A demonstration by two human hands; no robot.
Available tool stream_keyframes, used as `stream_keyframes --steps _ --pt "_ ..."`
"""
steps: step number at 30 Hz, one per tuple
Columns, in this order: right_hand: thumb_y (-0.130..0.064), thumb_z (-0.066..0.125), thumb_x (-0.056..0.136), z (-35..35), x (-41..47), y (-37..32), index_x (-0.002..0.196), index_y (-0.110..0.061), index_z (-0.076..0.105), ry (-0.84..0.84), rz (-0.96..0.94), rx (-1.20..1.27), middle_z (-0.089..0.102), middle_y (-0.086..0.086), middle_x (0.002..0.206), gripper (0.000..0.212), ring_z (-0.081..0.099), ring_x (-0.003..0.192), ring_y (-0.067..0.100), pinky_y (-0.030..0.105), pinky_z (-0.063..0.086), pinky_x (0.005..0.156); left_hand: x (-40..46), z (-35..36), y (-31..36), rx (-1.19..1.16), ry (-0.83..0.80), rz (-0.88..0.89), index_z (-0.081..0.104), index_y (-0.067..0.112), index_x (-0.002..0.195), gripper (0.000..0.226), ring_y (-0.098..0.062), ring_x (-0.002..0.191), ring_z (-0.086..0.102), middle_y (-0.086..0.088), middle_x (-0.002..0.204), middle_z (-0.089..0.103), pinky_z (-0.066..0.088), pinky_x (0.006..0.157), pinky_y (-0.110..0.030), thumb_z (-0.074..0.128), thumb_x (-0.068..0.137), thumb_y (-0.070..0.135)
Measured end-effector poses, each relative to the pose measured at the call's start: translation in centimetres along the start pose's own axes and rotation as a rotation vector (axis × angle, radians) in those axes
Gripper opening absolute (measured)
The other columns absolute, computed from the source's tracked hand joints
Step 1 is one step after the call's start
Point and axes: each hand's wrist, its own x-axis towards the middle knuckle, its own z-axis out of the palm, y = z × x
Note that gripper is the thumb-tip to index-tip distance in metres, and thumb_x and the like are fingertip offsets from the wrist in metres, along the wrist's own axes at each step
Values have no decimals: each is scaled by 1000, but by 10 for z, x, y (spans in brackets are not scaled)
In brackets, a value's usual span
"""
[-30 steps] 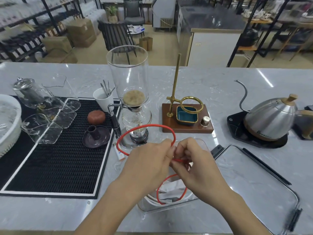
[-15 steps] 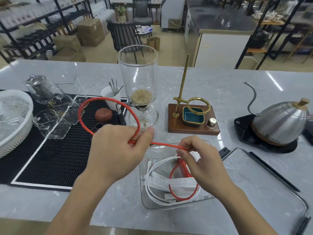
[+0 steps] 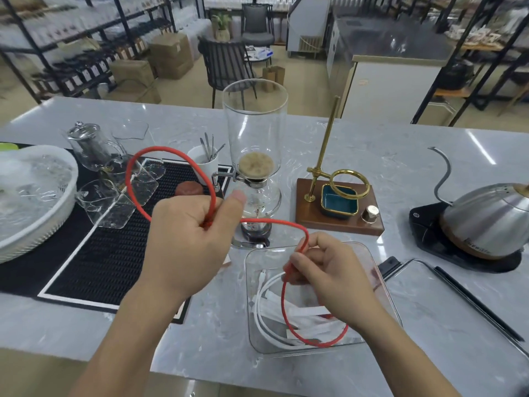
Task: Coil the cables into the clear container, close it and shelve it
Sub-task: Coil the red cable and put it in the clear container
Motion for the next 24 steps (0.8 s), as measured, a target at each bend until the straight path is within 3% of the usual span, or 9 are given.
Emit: stream_keyframes --steps 3,5,8,10,12,16,20,24 --pt "-2 57 95 -1 -5 -18 91 2 57 -102 58 248 73 25 78 5 73 73 39 43 62 70 1 -2 -7 12 -39 -60 31 14 44 62 -11 39 23 3 39 24 21 41 -22 46 90 52" --pt "-3 55 95 -8 -9 -29 90 1 54 -136 59 320 66 25 72 7 70 63 37 39 61 59 2 -3 -13 67 -84 -96 29 13 44 65 -13 39 26 2 38 24 21 42 -23 39 92 56" --pt "-8 56 92 -27 -14 -38 89 0 53 -129 -12 307 58 17 64 9 58 43 28 28 47 41 2 -4 -22 178 -158 -158 27 12 43 72 -16 39 30 0 36 29 22 44 -30 30 93 62" --pt "-11 57 92 -43 -17 -42 92 -2 58 -70 -95 143 55 6 60 8 47 37 18 22 38 38 1 -3 -28 245 -231 -191 33 13 44 75 -16 39 33 0 36 34 22 46 -33 22 91 70" --pt "-12 57 95 -60 -20 -41 91 -15 66 24 -187 -137 56 -5 58 10 42 41 11 23 36 39 -1 -2 -35 317 -313 -192 34 14 47 75 -15 39 33 0 37 34 23 46 -33 18 86 77" --pt "-42 65 88 -86 -26 -42 89 -36 70 81 -292 -499 60 0 65 9 51 55 27 37 46 55 -4 -2 -49 368 -463 -127 37 16 50 73 -12 40 34 4 40 37 25 46 -31 23 79 81" --pt "-51 76 70 -106 -32 -42 87 -37 70 73 -318 -541 62 -5 65 24 53 55 11 20 45 56 -7 -2 -49 166 -496 -26 27 14 50 75 -9 42 22 5 45 22 18 44 -23 35 78 83" --pt "-37 78 70 -119 -33 -37 85 -40 70 256 -386 -526 72 -8 78 17 67 68 9 13 49 66 -7 -6 -45 -385 -477 -175 27 23 47 65 -10 42 17 7 46 20 16 43 -20 54 78 73"
